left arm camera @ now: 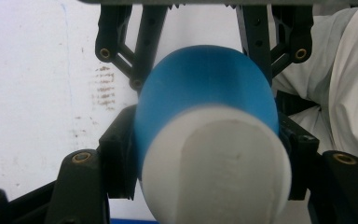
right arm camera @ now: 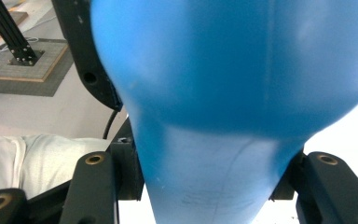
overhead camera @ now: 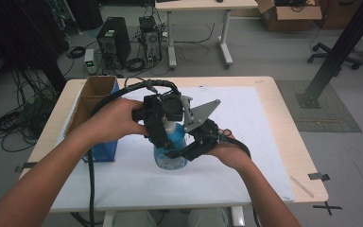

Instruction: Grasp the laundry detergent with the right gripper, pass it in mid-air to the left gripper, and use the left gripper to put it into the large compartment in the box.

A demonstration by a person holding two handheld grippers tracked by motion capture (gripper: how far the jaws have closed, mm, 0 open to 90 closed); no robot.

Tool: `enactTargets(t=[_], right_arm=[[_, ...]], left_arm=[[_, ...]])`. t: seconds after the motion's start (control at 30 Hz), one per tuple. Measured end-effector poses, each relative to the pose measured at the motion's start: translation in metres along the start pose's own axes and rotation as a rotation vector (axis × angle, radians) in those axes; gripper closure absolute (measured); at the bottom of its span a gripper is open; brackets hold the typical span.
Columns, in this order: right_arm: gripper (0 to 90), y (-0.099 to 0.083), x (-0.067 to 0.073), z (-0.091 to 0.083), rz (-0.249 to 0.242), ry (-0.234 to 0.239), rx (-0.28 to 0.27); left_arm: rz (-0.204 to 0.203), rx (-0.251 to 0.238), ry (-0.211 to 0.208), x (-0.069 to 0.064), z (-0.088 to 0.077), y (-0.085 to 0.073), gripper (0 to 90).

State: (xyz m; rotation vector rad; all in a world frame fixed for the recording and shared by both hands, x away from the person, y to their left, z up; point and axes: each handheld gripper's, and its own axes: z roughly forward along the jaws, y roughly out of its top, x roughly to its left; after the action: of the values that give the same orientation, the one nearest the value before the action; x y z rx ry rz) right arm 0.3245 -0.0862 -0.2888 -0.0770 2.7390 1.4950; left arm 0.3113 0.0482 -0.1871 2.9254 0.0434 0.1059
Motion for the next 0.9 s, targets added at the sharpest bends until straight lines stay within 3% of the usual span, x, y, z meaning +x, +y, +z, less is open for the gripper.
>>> enactTargets(t=[0.2,0.33,0.4,0.53,0.57,0.63,0.7,0.73,0.8,0.87,0.9], right_arm=[[42.6,0.0,0.001,-0.001,0.009,0.008,-0.004],[31.6,-0.004,0.001,-0.01,0.03,0.001,-0.016],[30.2,-0.006,0.001,-0.014,0.037,-0.004,-0.019],[22.9,-0.017,0.002,-0.031,0.073,-0.027,0.003],[20.9,-0.025,0.002,-0.044,0.093,-0.054,0.02],[20.5,-0.028,0.003,-0.048,0.098,-0.066,0.028],[17.8,-0.036,0.003,-0.065,0.122,-0.116,0.069],[17.6,-0.039,0.003,-0.071,0.13,-0.127,0.083],[17.0,-0.041,0.003,-0.076,0.138,-0.139,0.095],[16.7,-0.044,0.003,-0.092,0.148,-0.178,0.133],[16.7,-0.044,0.003,-0.092,0.148,-0.178,0.133]], left_arm=[[-0.012,-0.002,0.0,-0.001,-0.002,0.0,37.9],[-0.023,0.003,0.014,-0.002,-0.005,-0.002,37.9],[-0.029,0.003,0.016,-0.002,-0.006,-0.003,37.9],[-0.06,0.005,0.029,0.0,-0.009,-0.008,37.9],[-0.076,0.018,0.039,0.002,-0.01,-0.01,37.9],[-0.089,0.021,0.045,0.003,-0.011,-0.011,37.9],[-0.113,0.03,0.054,0.006,-0.013,-0.013,37.9],[-0.144,0.035,0.065,0.008,-0.015,-0.015,37.8],[-0.163,0.035,0.071,0.009,-0.017,-0.016,37.9],[-0.22,0.034,0.097,0.015,-0.023,-0.018,37.9],[-0.22,0.034,0.097,0.015,-0.023,-0.018,37.9]])
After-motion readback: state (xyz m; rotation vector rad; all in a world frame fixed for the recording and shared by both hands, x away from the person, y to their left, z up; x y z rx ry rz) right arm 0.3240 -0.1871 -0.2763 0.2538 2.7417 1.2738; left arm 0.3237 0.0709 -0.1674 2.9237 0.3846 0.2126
